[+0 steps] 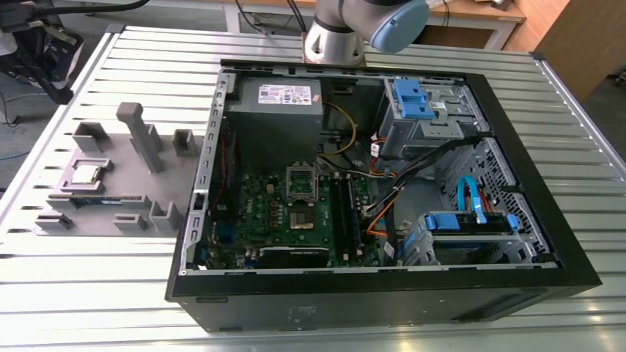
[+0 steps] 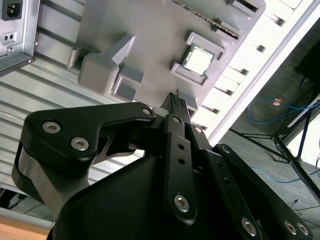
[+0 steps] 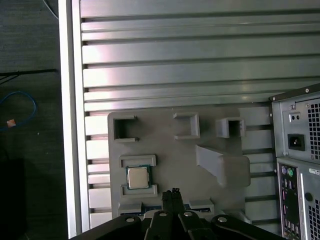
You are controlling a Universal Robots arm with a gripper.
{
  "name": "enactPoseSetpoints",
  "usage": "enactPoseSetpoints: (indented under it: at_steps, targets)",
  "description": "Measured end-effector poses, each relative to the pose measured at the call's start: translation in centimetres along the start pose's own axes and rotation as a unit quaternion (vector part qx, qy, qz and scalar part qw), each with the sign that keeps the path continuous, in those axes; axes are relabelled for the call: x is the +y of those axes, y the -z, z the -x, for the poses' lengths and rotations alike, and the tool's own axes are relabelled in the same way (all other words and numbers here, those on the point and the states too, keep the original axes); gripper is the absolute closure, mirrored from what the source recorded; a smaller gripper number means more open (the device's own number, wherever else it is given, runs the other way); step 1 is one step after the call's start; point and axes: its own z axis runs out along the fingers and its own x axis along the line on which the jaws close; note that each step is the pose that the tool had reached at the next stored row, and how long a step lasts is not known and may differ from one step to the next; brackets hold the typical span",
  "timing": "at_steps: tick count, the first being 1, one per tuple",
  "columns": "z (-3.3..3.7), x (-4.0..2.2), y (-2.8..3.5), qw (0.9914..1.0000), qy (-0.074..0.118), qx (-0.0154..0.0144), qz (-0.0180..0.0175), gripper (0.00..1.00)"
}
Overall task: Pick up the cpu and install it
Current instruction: 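Reach for the cpu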
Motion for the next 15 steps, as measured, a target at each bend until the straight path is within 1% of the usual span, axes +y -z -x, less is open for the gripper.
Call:
enactPoseSetpoints:
  at_steps: [15]
  targets:
    - [-0.28,-0.02,0.01,1.0,0.0,0.0,0.0,0.89]
